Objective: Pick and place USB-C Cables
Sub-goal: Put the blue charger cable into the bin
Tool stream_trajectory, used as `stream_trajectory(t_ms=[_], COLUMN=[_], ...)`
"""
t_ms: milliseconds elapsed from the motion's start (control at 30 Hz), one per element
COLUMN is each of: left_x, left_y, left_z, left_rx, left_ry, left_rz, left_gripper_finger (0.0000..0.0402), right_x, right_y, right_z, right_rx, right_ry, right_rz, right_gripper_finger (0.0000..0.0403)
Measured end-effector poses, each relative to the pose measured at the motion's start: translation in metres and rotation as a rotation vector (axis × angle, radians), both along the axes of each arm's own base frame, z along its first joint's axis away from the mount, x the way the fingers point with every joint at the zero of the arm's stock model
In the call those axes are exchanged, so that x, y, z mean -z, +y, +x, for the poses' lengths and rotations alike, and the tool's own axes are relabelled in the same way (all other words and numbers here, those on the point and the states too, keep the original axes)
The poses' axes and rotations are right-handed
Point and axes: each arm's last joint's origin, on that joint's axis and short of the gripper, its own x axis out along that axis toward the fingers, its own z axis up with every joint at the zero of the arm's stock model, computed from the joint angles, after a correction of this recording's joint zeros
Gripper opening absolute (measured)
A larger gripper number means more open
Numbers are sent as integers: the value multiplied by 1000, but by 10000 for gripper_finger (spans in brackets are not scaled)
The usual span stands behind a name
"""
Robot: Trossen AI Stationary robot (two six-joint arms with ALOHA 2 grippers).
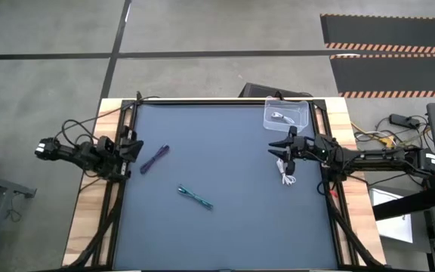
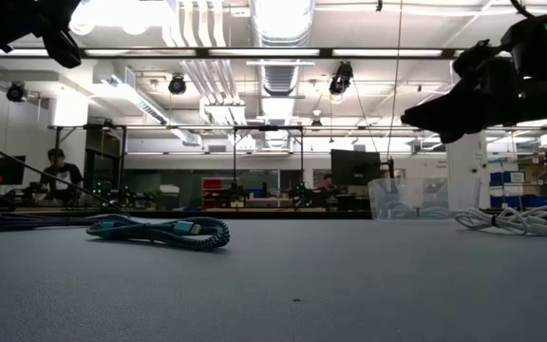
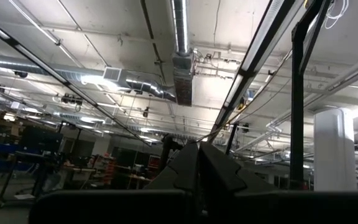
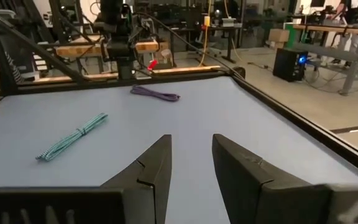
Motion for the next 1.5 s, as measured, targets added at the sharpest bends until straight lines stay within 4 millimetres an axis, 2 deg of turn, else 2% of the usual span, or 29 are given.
stream_trajectory(t_ms=[933, 1267, 1500], left_x=[0, 0, 2], left_y=[0, 0, -1], left_z=[1, 1, 5], left_rx=[-2, 2, 26], left_ry=[4, -3, 24], left_rz=[0, -8, -35], left_gripper_finger=[0, 0, 0], right_x=[-7, -15, -12], right_y=[3, 5, 5], right_z=[-11, -16, -17], right_rx=[1, 4, 5], right_ry=[-25, -85, -63], right_rz=[-34, -68, -51], right_gripper_finger=[108, 108, 108])
